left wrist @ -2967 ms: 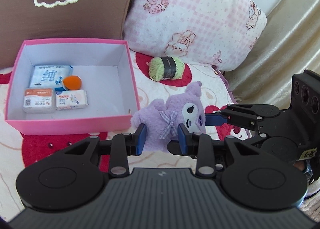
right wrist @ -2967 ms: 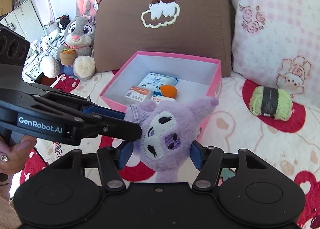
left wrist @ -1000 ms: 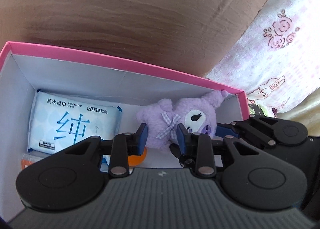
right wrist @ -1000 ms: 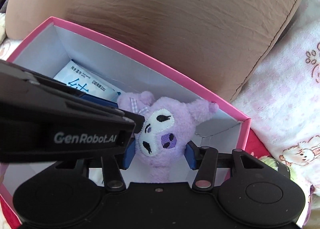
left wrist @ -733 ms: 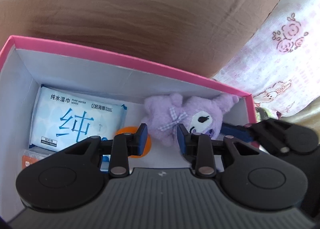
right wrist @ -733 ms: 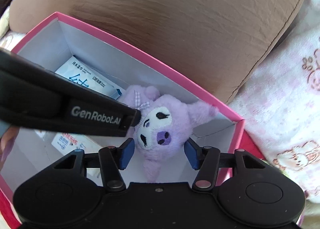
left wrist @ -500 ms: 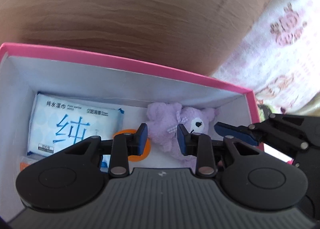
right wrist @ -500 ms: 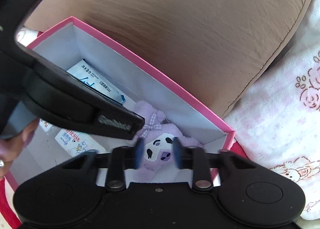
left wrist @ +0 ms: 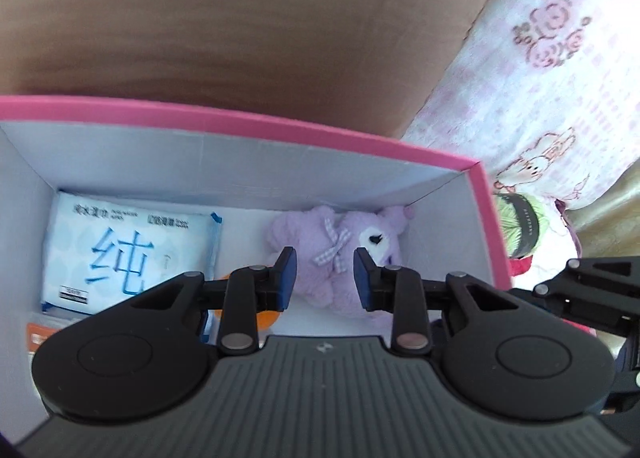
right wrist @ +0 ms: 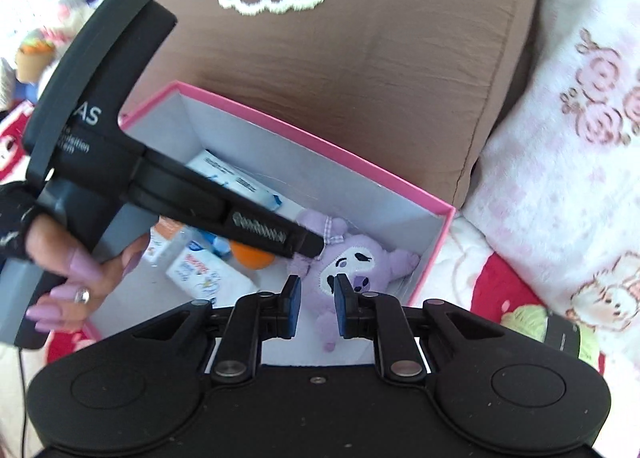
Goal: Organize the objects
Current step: 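Open both grippers and raise them out of the pink box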
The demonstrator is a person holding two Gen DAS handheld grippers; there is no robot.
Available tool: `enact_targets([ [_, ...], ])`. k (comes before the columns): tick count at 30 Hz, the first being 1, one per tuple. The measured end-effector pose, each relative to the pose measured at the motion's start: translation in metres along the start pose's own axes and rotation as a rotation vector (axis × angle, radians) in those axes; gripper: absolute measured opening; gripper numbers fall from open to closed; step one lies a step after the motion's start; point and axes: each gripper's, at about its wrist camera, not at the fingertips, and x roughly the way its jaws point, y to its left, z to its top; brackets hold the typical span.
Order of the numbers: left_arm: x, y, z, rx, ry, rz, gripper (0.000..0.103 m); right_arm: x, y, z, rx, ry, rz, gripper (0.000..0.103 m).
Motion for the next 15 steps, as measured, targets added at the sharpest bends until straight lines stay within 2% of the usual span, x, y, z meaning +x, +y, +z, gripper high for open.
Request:
enact_targets([
  [6, -0.043, -0.014, -0.018, 0.050, -0.047, 0.011, 0.030, -0.018, -0.009, -0.021, 0.049, -0.044, 0.056, 0.020],
  [11, -0.076, -0.033, -0.027, 0.086, -0.045, 0.029, 0.033, -0.036, -0.009, -0.030, 0.069, -0.057, 0.087, 0.021],
  [15, -0.093, -0.045, -0.019, 0.111, -0.029, 0.074, 0.039, -0.038, 0.002, -0.033, 0.089, -0.065, 0.120, 0.022],
])
